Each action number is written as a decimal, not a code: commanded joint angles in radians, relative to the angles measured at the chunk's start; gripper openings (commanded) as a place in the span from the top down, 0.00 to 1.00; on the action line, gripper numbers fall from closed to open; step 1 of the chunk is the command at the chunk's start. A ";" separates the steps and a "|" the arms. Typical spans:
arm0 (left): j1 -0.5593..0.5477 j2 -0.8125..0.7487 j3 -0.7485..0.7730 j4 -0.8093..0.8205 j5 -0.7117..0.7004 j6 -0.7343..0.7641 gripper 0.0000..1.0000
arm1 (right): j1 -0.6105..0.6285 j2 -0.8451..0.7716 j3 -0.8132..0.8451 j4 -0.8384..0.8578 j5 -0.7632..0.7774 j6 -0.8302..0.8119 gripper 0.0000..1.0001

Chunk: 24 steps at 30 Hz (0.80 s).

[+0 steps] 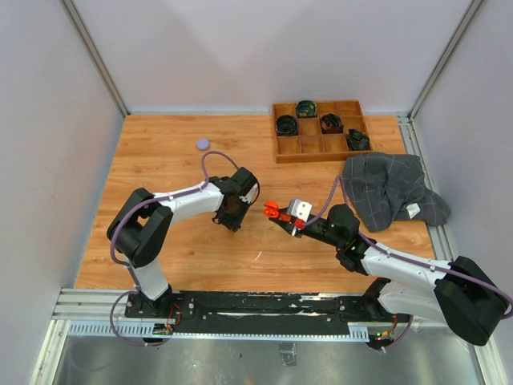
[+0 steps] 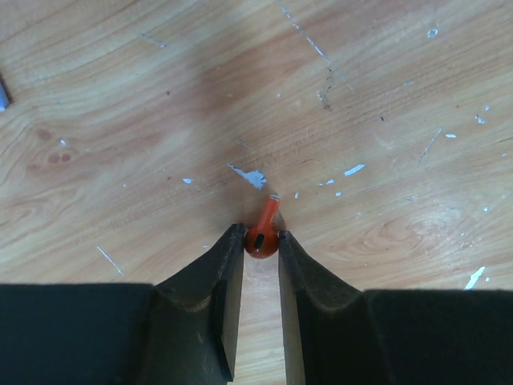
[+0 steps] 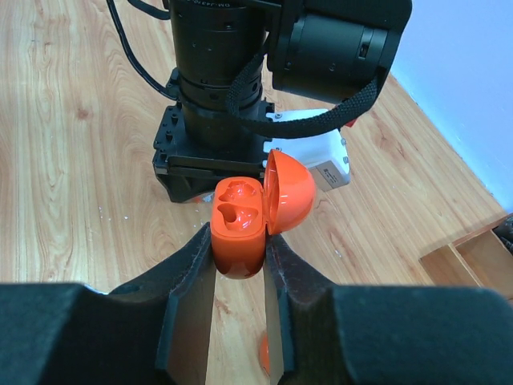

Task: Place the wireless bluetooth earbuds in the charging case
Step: Place the earbud at the center of the board.

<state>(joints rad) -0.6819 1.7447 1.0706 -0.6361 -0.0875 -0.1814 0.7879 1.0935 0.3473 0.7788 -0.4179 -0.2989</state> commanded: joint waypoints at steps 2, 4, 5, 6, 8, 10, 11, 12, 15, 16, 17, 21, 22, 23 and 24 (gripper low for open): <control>-0.007 -0.046 -0.030 0.019 -0.063 -0.072 0.65 | 0.022 -0.020 -0.014 0.010 0.008 -0.015 0.99; -0.007 -0.052 -0.032 0.010 -0.098 -0.085 0.59 | 0.022 -0.025 -0.016 0.011 0.007 -0.013 0.99; -0.007 -0.056 -0.031 0.002 -0.117 -0.093 0.57 | 0.022 -0.027 -0.017 0.011 0.007 -0.011 0.99; -0.007 -0.058 -0.030 -0.006 -0.136 -0.100 0.56 | 0.022 -0.032 -0.017 0.011 0.008 -0.012 0.99; -0.006 -0.062 -0.029 -0.024 -0.171 -0.115 0.54 | 0.023 -0.037 -0.024 0.013 0.009 -0.012 0.99; -0.002 -0.068 -0.030 -0.037 -0.194 -0.127 0.53 | 0.023 -0.043 -0.027 0.013 0.011 -0.012 0.99; 0.002 -0.070 -0.031 -0.039 -0.199 -0.130 0.53 | 0.022 -0.045 -0.027 0.014 0.011 -0.012 0.99; 0.007 -0.074 -0.032 -0.037 -0.202 -0.134 0.53 | 0.022 -0.046 -0.027 0.014 0.010 -0.011 0.99; 0.031 -0.084 -0.035 -0.023 -0.208 -0.140 0.53 | 0.022 -0.042 -0.025 0.016 0.007 -0.010 0.99; 0.040 -0.088 -0.036 -0.018 -0.210 -0.140 0.53 | 0.022 -0.042 -0.025 0.016 0.006 -0.009 0.99; 0.047 -0.091 -0.034 -0.014 -0.211 -0.138 0.53 | 0.022 -0.041 -0.026 0.016 0.005 -0.008 0.99; 0.057 -0.114 -0.027 -0.014 -0.223 -0.140 0.51 | 0.022 -0.048 -0.026 0.016 0.007 -0.008 0.99; 0.058 -0.121 -0.030 -0.017 -0.231 -0.144 0.50 | 0.022 -0.049 -0.026 0.015 0.008 -0.009 0.99; 0.058 -0.127 -0.032 -0.021 -0.237 -0.149 0.50 | 0.022 -0.049 -0.026 0.015 0.007 -0.009 0.99; 0.058 -0.136 -0.035 -0.022 -0.240 -0.155 0.49 | 0.022 -0.049 -0.025 0.016 0.006 -0.007 0.99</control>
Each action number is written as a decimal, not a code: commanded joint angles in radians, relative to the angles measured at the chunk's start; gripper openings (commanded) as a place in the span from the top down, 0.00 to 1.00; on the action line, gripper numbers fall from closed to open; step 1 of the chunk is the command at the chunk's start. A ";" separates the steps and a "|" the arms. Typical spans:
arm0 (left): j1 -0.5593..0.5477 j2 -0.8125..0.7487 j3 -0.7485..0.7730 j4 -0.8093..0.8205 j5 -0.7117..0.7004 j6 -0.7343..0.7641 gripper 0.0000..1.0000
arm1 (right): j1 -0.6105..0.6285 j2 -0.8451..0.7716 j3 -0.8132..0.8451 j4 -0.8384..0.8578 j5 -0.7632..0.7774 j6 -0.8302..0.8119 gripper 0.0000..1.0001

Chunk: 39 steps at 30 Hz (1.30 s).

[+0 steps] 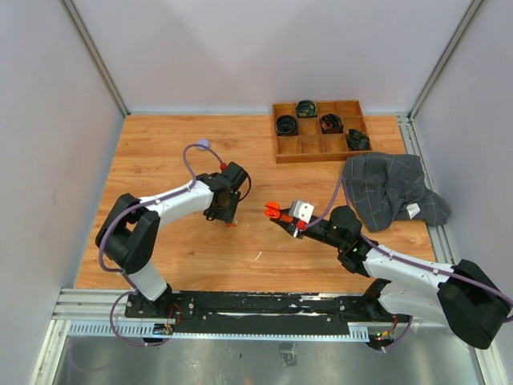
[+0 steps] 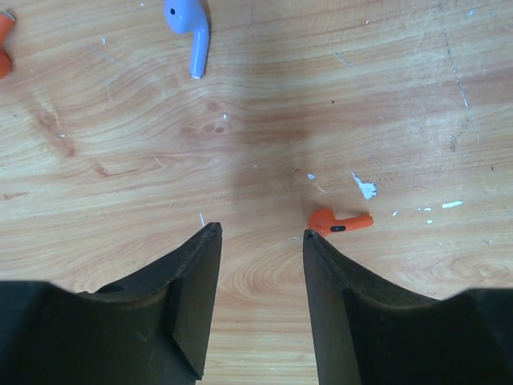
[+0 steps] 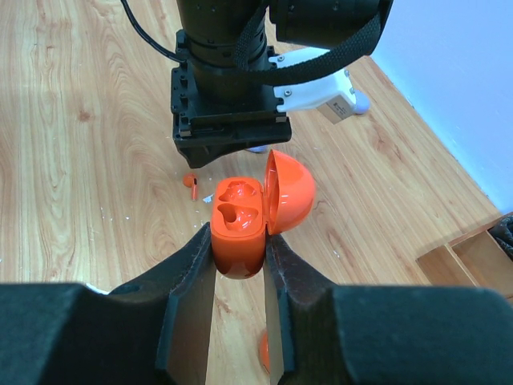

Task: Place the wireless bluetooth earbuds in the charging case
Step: Place the earbud at the center of the board, then pick up the earbud from the center of the board.

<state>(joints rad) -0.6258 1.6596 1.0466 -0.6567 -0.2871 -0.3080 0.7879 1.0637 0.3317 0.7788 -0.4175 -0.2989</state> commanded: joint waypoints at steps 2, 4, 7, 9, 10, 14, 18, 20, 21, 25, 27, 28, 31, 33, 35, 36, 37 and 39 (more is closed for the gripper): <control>0.001 -0.076 -0.017 -0.003 -0.030 -0.052 0.49 | 0.022 -0.017 -0.009 0.016 0.002 -0.006 0.99; 0.002 -0.100 -0.018 0.001 0.006 -0.084 0.46 | 0.022 -0.016 -0.008 0.016 0.000 -0.004 0.99; 0.001 -0.126 -0.010 0.014 0.034 -0.135 0.39 | 0.022 -0.016 -0.008 0.016 0.000 -0.005 0.99; 0.001 -0.121 0.000 0.021 0.023 -0.148 0.34 | 0.022 -0.016 -0.008 0.016 -0.001 -0.003 0.99; 0.001 -0.111 0.011 0.024 0.016 -0.149 0.32 | 0.022 -0.015 -0.008 0.017 -0.003 -0.002 0.99; 0.001 -0.053 0.032 0.039 0.008 -0.142 0.27 | 0.022 -0.011 -0.010 0.016 -0.001 0.000 0.99; 0.001 -0.001 0.039 0.058 0.007 -0.137 0.26 | 0.022 -0.011 -0.010 0.016 -0.001 0.000 0.99; 0.002 0.014 0.037 0.071 0.006 -0.133 0.26 | 0.022 -0.009 -0.010 0.015 -0.003 0.000 0.99; 0.000 0.021 0.035 0.075 0.006 -0.132 0.26 | 0.022 -0.008 -0.010 0.016 -0.003 0.000 0.99; -0.009 0.039 0.017 0.074 -0.002 -0.119 0.26 | 0.022 -0.004 -0.009 0.015 -0.004 0.000 0.99; -0.012 0.035 -0.001 0.071 0.001 -0.118 0.26 | 0.022 -0.004 -0.007 0.015 -0.004 0.000 0.99; -0.014 0.029 -0.011 0.068 0.001 -0.120 0.26 | 0.022 -0.002 -0.008 0.014 -0.004 0.001 0.99; -0.014 0.005 -0.046 0.059 -0.008 -0.123 0.26 | 0.022 0.001 -0.006 0.016 -0.007 0.000 0.99; -0.014 -0.011 -0.064 0.050 -0.018 -0.123 0.26 | 0.022 0.002 -0.006 0.016 -0.007 0.001 0.99; -0.014 -0.025 -0.076 0.040 -0.022 -0.125 0.26 | 0.022 0.003 -0.005 0.016 -0.008 0.002 0.99; -0.014 -0.031 -0.080 0.036 -0.024 -0.126 0.26 | 0.022 0.003 -0.005 0.016 -0.009 0.001 0.99; -0.014 -0.038 -0.084 0.034 -0.026 -0.127 0.26 | 0.022 0.002 -0.005 0.015 -0.009 0.002 0.99; -0.014 -0.053 -0.086 0.029 -0.029 -0.131 0.26 | 0.022 0.000 -0.006 0.015 -0.009 0.002 0.99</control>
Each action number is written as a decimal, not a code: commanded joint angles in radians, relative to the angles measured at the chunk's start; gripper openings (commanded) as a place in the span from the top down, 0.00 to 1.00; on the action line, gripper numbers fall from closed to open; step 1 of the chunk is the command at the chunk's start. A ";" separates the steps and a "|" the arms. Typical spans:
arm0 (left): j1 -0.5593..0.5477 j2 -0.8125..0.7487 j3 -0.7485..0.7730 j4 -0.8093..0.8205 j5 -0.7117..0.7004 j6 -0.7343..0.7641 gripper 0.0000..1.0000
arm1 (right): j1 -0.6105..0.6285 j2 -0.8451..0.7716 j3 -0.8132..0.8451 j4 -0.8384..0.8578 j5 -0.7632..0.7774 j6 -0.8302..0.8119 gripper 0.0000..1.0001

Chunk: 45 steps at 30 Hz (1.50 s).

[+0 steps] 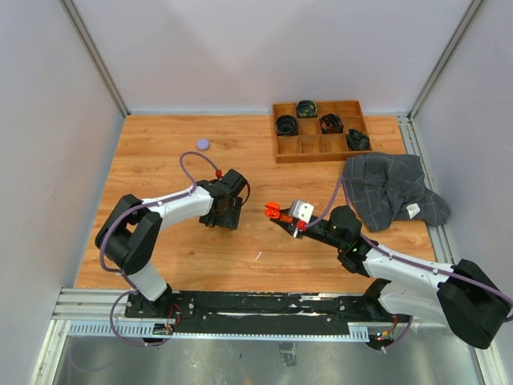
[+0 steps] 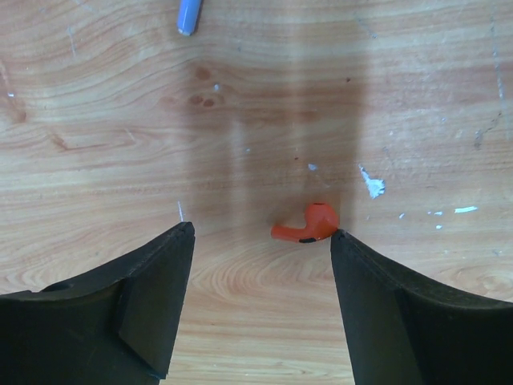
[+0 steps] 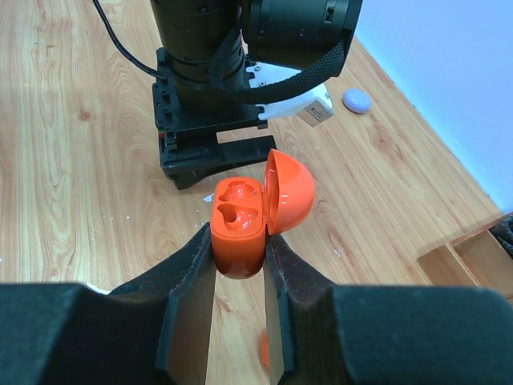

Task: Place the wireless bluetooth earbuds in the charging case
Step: Pick up the earbud from the center of the board.

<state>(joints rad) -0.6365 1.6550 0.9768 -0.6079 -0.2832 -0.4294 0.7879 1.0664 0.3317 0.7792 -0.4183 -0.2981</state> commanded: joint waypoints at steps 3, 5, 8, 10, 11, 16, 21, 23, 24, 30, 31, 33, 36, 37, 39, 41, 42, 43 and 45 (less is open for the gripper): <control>-0.003 -0.067 -0.007 -0.018 -0.020 -0.012 0.26 | 0.022 -0.005 -0.005 0.015 -0.008 0.002 0.99; -0.003 -0.070 0.006 -0.007 -0.005 0.006 0.27 | 0.022 -0.003 -0.005 0.015 -0.010 0.003 0.99; -0.003 -0.057 0.033 0.009 0.028 0.075 0.30 | 0.022 -0.006 -0.006 0.015 -0.010 0.003 0.99; -0.003 -0.047 0.054 0.018 0.070 0.138 0.32 | 0.022 -0.007 -0.006 0.014 -0.010 0.003 0.99; -0.001 -0.043 0.064 0.023 0.090 0.171 0.32 | 0.023 -0.008 -0.006 0.013 -0.010 0.002 0.99; 0.003 -0.006 0.113 -0.028 0.174 0.364 0.36 | 0.022 -0.010 -0.008 0.011 -0.011 0.001 0.99; 0.004 0.021 0.142 -0.073 0.252 0.565 0.38 | 0.022 -0.010 -0.008 0.011 -0.013 0.001 0.99; 0.005 0.037 0.154 -0.091 0.249 0.628 0.40 | 0.022 -0.011 -0.008 0.011 -0.011 -0.001 0.99; 0.005 0.042 0.159 -0.098 0.246 0.656 0.42 | 0.022 -0.011 -0.009 0.011 -0.010 -0.001 0.99; 0.004 0.065 0.167 -0.102 0.255 0.771 0.50 | 0.022 -0.007 -0.008 0.011 -0.012 -0.002 0.99; 0.004 0.073 0.169 -0.102 0.257 0.782 0.52 | 0.022 -0.004 -0.008 0.011 -0.013 -0.001 0.99; 0.002 0.087 0.174 -0.102 0.256 0.794 0.55 | 0.022 -0.001 -0.007 0.011 -0.013 -0.002 0.99; -0.005 0.099 0.174 -0.101 0.248 0.811 0.55 | 0.022 -0.001 -0.008 0.011 -0.010 -0.004 0.99; -0.007 0.103 0.174 -0.101 0.246 0.814 0.55 | 0.022 0.000 -0.007 0.011 -0.009 -0.004 0.99; -0.011 0.114 0.178 -0.100 0.245 0.816 0.55 | 0.022 0.005 -0.007 0.012 -0.011 -0.004 0.99; -0.012 0.120 0.179 -0.096 0.248 0.819 0.55 | 0.022 0.008 -0.007 0.012 -0.013 -0.002 0.99; -0.012 0.126 0.180 -0.093 0.248 0.819 0.55 | 0.022 0.009 -0.007 0.012 -0.014 -0.002 0.99; -0.012 0.130 0.180 -0.093 0.252 0.819 0.56 | 0.023 0.008 -0.007 0.012 -0.014 -0.002 0.99; -0.014 0.146 0.186 -0.093 0.253 0.816 0.57 | 0.022 0.005 -0.007 0.012 -0.011 -0.003 0.99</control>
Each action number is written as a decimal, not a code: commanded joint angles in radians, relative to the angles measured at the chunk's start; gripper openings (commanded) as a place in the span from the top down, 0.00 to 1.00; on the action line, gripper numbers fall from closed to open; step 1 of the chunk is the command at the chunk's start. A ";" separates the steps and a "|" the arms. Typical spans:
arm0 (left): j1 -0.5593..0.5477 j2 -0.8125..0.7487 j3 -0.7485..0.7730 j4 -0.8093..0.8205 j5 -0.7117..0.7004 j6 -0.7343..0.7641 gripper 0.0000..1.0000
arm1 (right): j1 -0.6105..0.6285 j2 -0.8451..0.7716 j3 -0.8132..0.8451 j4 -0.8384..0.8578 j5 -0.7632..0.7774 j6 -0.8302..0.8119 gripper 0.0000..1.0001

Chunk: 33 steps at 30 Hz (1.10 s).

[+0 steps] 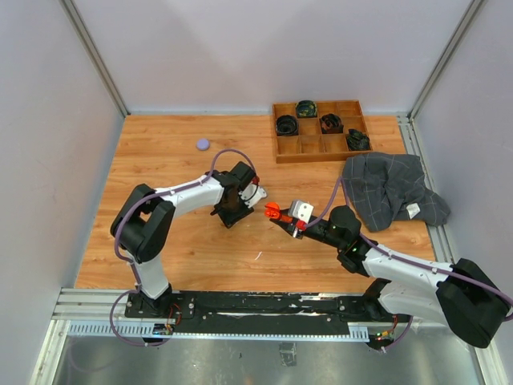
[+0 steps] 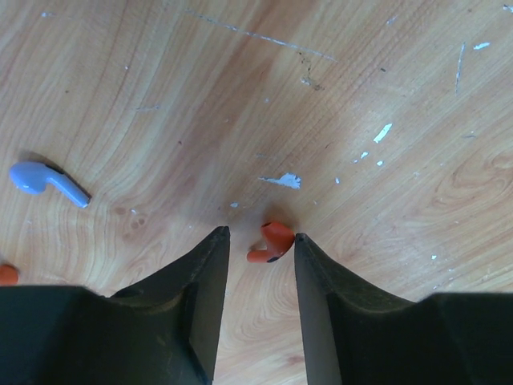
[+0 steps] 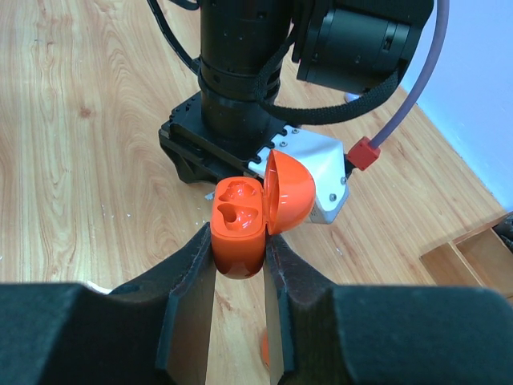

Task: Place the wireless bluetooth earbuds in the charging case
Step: Pick up the earbud from the center of the board.

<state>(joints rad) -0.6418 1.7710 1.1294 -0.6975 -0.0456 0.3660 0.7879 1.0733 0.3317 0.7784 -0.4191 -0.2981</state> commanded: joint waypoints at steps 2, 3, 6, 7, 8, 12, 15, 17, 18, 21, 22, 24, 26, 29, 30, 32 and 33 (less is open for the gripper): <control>-0.010 0.043 0.037 -0.004 0.016 0.018 0.62 | 0.022 -0.002 -0.008 0.014 -0.009 -0.004 0.99; -0.010 0.048 0.038 -0.004 0.015 0.018 0.64 | 0.022 -0.001 -0.008 0.014 -0.009 -0.004 0.99; -0.010 0.062 0.041 -0.004 -0.003 0.007 0.66 | 0.022 0.001 -0.007 0.015 -0.012 -0.002 0.99; -0.010 0.065 0.041 -0.004 -0.005 0.003 0.67 | 0.022 0.001 -0.007 0.015 -0.012 -0.003 0.99; -0.011 0.067 0.040 -0.003 -0.005 -0.001 0.69 | 0.023 -0.001 -0.007 0.015 -0.012 -0.002 0.99; -0.010 0.065 0.035 -0.002 -0.011 -0.024 0.75 | 0.022 -0.001 -0.008 0.015 -0.011 -0.002 0.99; -0.010 0.054 0.025 0.007 -0.031 -0.051 0.80 | 0.022 -0.002 -0.007 0.015 -0.010 -0.002 0.99; -0.010 0.034 0.024 0.017 -0.037 -0.078 0.82 | 0.022 -0.001 -0.005 0.015 -0.012 0.001 0.99; -0.010 0.021 0.021 0.024 -0.036 -0.094 0.83 | 0.022 -0.002 -0.006 0.015 -0.012 0.001 0.99; -0.010 -0.026 0.015 0.058 -0.033 -0.167 0.88 | 0.022 0.002 -0.005 0.021 -0.010 0.008 0.99; -0.010 -0.042 0.013 0.071 -0.035 -0.195 0.88 | 0.022 0.004 -0.006 0.028 -0.012 0.013 0.99; -0.010 -0.074 0.006 0.091 -0.027 -0.257 0.87 | 0.022 0.011 -0.008 0.045 -0.015 0.023 0.99; -0.010 -0.110 -0.007 0.117 -0.021 -0.310 0.87 | 0.022 0.022 -0.008 0.059 -0.015 0.034 0.99; -0.010 -0.169 -0.027 0.154 -0.018 -0.377 0.87 | 0.022 0.034 -0.008 0.078 -0.013 0.051 0.99; -0.010 -0.193 -0.034 0.173 -0.015 -0.401 0.87 | 0.022 0.040 -0.008 0.085 -0.012 0.056 0.99; -0.011 -0.251 -0.061 0.220 -0.004 -0.446 0.86 | 0.022 0.047 -0.008 0.097 -0.007 0.064 0.99; -0.012 -0.281 -0.075 0.258 -0.004 -0.472 0.86 | 0.022 0.051 -0.007 0.104 -0.003 0.067 0.99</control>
<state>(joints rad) -0.6456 1.5936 1.0985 -0.5636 -0.0673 0.0246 0.7879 1.1126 0.3313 0.8120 -0.4194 -0.2634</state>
